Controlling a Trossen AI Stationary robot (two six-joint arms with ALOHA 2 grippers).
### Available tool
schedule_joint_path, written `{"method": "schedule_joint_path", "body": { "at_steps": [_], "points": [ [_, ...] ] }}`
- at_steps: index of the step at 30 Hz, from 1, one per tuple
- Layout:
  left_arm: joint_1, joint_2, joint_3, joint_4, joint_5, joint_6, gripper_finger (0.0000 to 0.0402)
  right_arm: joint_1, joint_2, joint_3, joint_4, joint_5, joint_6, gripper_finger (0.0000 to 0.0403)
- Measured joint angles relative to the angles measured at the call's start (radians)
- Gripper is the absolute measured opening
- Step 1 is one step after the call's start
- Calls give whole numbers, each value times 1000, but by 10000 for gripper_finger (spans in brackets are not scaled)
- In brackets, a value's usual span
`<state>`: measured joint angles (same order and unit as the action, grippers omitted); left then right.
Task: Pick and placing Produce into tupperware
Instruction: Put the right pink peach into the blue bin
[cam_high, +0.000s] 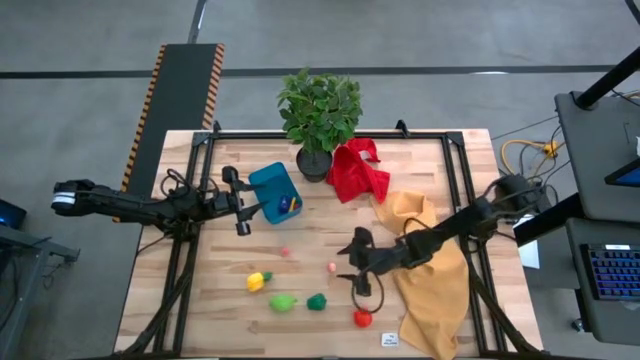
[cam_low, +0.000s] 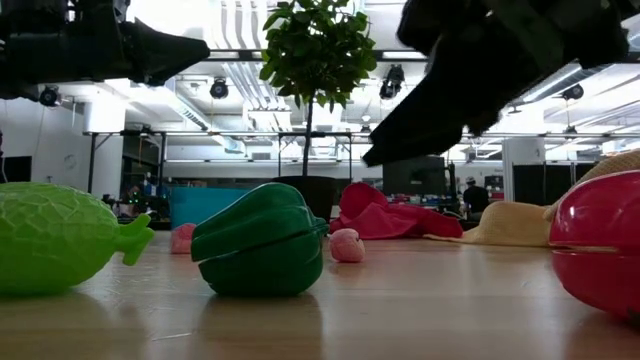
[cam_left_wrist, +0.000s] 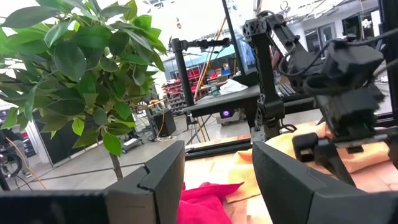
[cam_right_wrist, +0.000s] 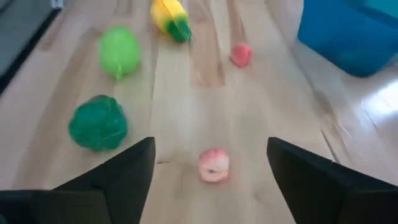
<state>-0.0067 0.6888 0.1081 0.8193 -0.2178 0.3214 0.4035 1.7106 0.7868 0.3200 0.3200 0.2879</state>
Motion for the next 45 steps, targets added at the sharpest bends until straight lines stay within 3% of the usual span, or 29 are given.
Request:
{"method": "schedule_joint_path", "body": {
  "at_steps": [11, 36, 45],
  "points": [
    [0, 3, 0, 1, 1, -1, 173, -30, 178, 79, -1, 6, 7, 277],
    [0, 6, 0, -1, 1, 0, 173, -49, 253, 102, 5, -9, 9, 246],
    [0, 7, 0, -2, 1, 0, 173, -49, 253, 103, -14, -9, 9, 197]
  ]
}}
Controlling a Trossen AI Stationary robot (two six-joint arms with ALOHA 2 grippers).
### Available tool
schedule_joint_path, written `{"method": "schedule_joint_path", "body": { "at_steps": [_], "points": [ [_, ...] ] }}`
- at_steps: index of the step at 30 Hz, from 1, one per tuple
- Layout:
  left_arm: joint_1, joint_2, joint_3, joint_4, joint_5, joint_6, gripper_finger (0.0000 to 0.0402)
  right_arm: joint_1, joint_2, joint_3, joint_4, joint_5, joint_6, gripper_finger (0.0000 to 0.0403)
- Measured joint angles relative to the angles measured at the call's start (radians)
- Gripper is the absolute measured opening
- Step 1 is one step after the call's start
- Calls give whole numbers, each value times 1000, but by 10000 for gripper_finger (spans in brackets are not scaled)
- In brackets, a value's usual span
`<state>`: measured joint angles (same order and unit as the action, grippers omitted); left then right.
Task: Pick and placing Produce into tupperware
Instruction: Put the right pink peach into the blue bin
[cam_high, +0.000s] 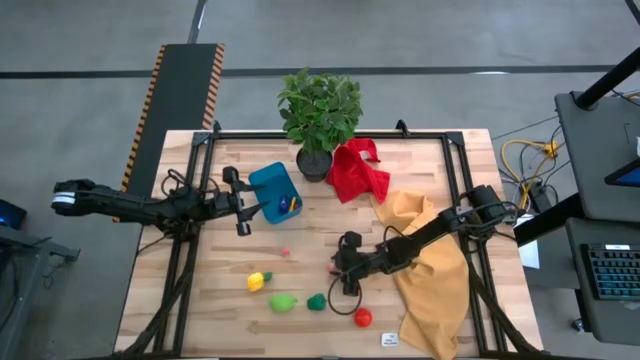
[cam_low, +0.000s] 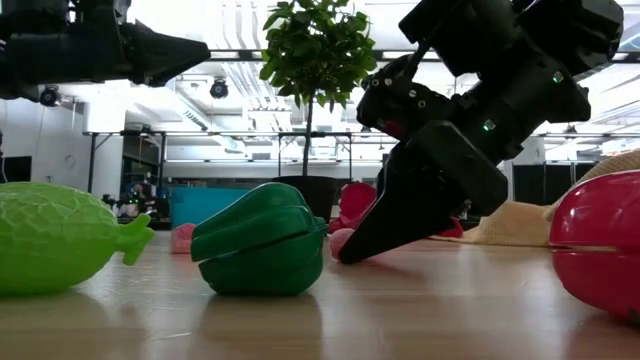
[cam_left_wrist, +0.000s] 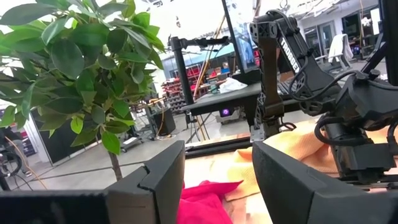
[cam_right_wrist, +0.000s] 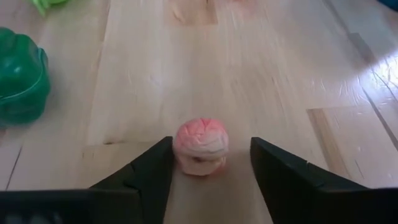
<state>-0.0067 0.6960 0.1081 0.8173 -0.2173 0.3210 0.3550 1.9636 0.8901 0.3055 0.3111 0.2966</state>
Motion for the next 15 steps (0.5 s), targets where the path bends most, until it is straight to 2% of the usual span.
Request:
{"method": "schedule_joint_path", "body": {
  "at_steps": [15],
  "points": [
    [0, 4, 0, 0, 0, 0, 173, -4, -1, 5, -9, 2, -18, 97]
  ]
}}
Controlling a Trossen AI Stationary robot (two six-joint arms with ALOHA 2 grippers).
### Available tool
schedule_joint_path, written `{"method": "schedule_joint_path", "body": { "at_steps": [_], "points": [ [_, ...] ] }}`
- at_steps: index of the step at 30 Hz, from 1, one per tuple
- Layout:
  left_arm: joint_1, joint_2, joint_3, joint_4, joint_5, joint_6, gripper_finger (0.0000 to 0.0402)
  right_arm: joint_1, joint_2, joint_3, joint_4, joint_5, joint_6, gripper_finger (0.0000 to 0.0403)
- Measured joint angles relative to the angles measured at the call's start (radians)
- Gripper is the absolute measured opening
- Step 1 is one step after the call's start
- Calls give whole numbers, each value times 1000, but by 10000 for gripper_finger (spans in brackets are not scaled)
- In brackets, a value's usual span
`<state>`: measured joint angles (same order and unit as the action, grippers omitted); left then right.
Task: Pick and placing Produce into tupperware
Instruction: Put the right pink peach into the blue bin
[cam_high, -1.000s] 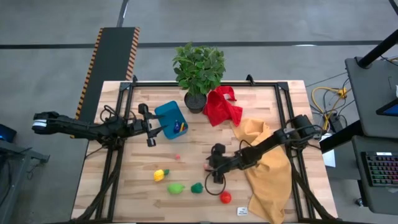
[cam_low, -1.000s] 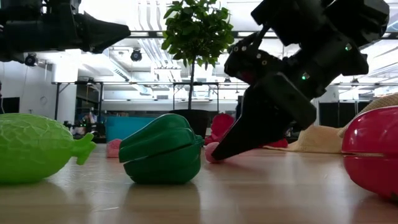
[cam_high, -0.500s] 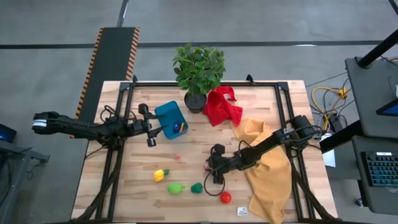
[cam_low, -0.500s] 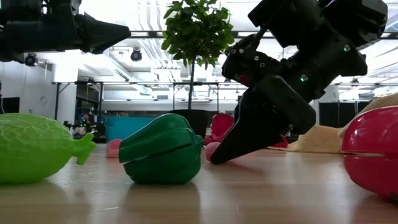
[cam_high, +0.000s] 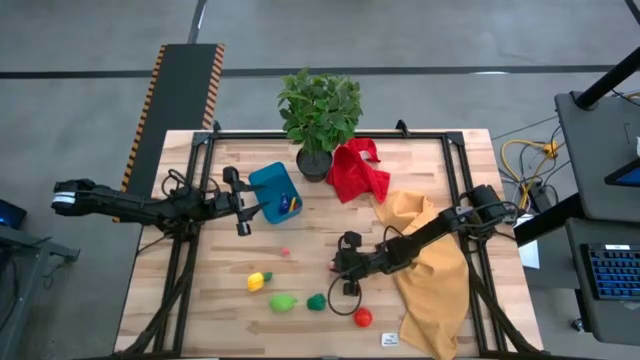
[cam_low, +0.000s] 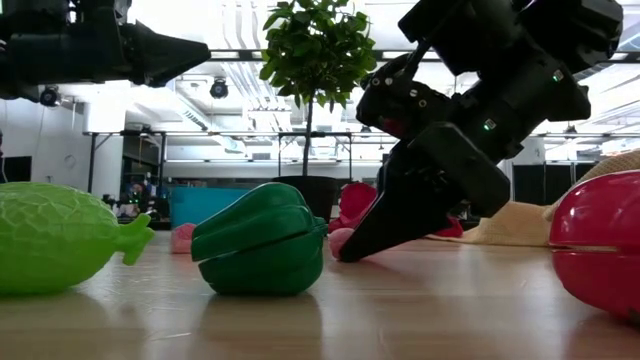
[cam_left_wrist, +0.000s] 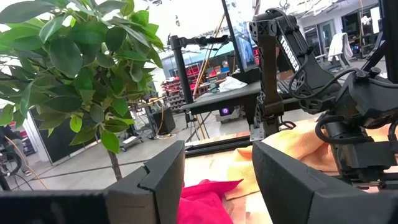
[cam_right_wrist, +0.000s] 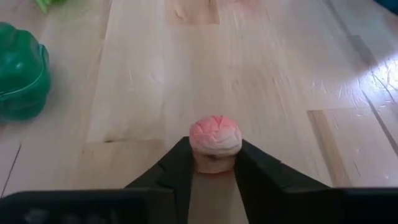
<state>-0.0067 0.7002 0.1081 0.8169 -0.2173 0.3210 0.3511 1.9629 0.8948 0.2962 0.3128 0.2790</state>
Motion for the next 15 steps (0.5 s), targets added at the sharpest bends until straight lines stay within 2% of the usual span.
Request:
{"method": "schedule_joint_path", "body": {
  "at_steps": [8, 15],
  "points": [
    [0, 0, 0, 0, 0, 0, 173, -23, 1, -1, 18, 6, -36, 83],
    [0, 0, 0, 0, 0, 0, 173, -81, 0, -2, 161, 5, -112, 80]
  ]
}}
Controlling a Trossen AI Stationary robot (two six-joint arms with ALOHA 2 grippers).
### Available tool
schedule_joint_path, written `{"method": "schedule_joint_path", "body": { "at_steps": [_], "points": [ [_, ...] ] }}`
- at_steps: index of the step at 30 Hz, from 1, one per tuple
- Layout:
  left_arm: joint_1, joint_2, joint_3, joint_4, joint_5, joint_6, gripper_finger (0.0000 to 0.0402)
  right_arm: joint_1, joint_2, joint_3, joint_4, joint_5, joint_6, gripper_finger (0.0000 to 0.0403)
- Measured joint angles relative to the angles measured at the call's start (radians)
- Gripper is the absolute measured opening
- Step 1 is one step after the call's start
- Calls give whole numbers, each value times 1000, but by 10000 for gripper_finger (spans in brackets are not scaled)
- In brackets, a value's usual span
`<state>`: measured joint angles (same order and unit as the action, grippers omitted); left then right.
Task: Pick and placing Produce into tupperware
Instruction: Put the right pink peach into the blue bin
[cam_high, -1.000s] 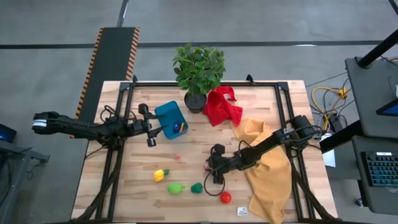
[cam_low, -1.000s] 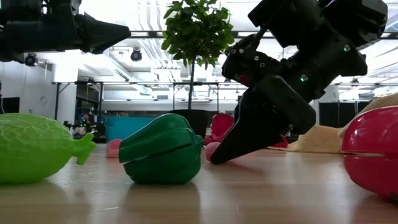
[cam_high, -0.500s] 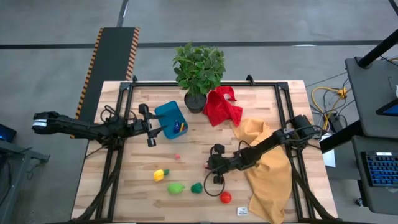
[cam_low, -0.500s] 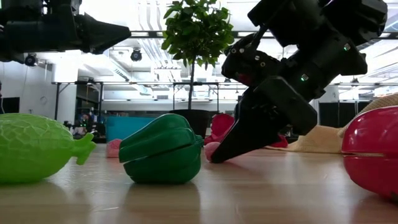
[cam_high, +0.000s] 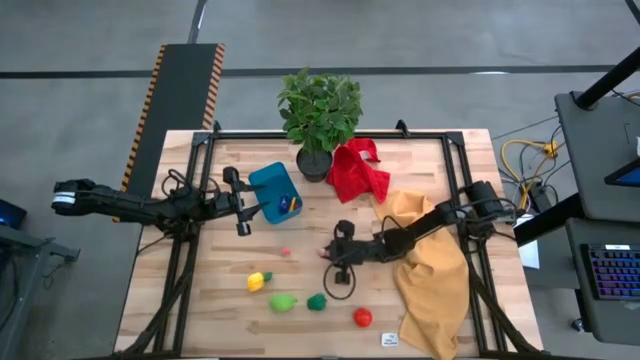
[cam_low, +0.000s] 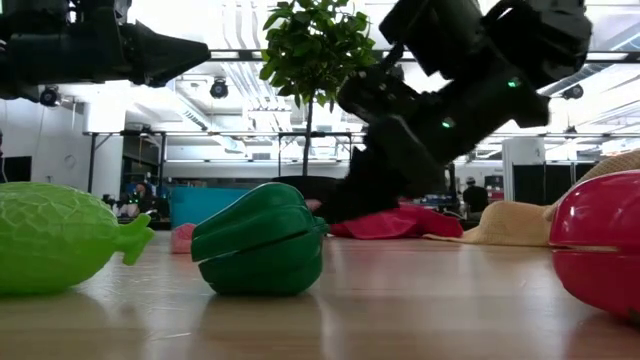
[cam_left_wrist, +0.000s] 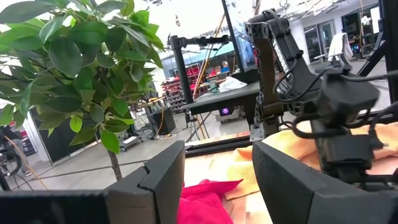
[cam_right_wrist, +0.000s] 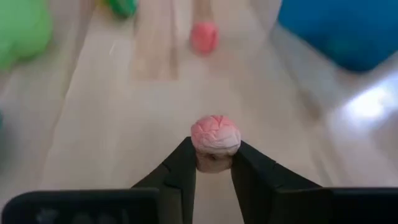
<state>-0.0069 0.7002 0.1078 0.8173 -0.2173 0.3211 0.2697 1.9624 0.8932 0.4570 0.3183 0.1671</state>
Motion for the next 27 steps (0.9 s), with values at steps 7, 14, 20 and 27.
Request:
{"method": "schedule_joint_path", "body": {
  "at_steps": [7, 14, 20, 27],
  "points": [
    [0, 0, 0, 0, 0, 0, 173, -76, -4, 0, 213, 0, -87, 74],
    [0, 0, 0, -15, 0, 0, 173, -157, -4, 0, 338, -1, -122, 73],
    [0, 0, 0, -20, 0, 0, 173, -228, -5, 0, 379, -25, -138, 73],
    [0, 0, 0, -20, 0, 0, 173, -285, 3, 31, 405, -90, -119, 72]
  ]
}}
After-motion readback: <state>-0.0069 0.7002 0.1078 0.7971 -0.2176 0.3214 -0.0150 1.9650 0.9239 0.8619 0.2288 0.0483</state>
